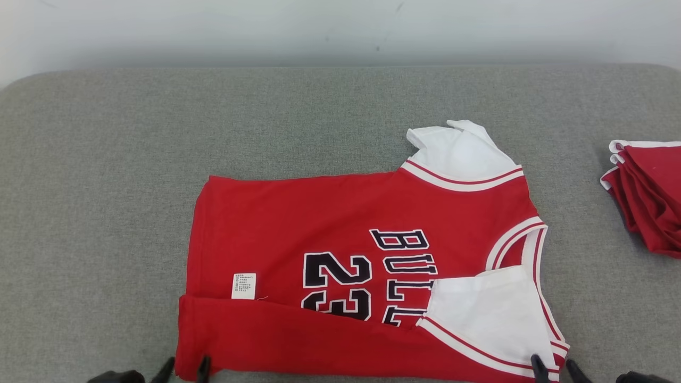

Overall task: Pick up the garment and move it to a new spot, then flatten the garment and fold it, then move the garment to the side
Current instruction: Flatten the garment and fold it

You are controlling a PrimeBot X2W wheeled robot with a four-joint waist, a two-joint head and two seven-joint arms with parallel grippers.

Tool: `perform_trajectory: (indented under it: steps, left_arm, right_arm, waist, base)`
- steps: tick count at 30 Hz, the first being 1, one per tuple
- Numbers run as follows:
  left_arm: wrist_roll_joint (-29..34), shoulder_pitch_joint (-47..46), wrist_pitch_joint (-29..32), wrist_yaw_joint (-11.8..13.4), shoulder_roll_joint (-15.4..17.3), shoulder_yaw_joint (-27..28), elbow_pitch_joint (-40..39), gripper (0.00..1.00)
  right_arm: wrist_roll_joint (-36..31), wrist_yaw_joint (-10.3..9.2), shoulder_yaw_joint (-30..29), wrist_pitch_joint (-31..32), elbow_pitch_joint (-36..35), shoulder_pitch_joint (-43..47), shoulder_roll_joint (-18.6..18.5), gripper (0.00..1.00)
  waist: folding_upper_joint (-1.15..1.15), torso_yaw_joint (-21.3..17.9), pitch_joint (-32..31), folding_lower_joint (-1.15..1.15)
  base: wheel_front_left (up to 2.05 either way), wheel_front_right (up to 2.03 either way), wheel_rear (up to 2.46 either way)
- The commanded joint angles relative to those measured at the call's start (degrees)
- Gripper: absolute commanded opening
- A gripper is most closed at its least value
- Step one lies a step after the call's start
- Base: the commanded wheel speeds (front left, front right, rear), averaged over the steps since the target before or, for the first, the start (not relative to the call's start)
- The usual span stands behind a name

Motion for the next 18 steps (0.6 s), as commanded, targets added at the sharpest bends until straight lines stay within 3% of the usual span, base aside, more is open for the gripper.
perform_trajectory:
  steps: [1,11,18]
  left_arm:
    - [0.06,-0.40,-0.12,0.27,0.14,0.16,0.41,1.00]
    - [3.59,-8.58,-9.47,0.49,-1.15,2.94,0.49,1.00]
    - [5.17,-15.71,-15.63,-0.08,-2.88,4.05,4.03,1.00]
  right_arm:
    - [0.12,-0.08,-0.31,-0.37,-0.33,-0.77,0.09,1.00]
    - [-4.76,-0.08,-7.64,-8.26,-4.27,-7.42,0.64,1.00]
    - [-8.80,-0.08,-3.65,-13.08,-5.34,-13.25,-0.72,1.00]
  waist:
    - [0.00,-0.05,-0.04,0.00]
    - [0.00,-0.09,0.34,0.00]
    - [0.00,-0.26,0.65,0.00]
  base:
    - [0.00,0.00,0.00]
    - [0.00,0.00,0.00]
    - [0.00,0.00,0.00]
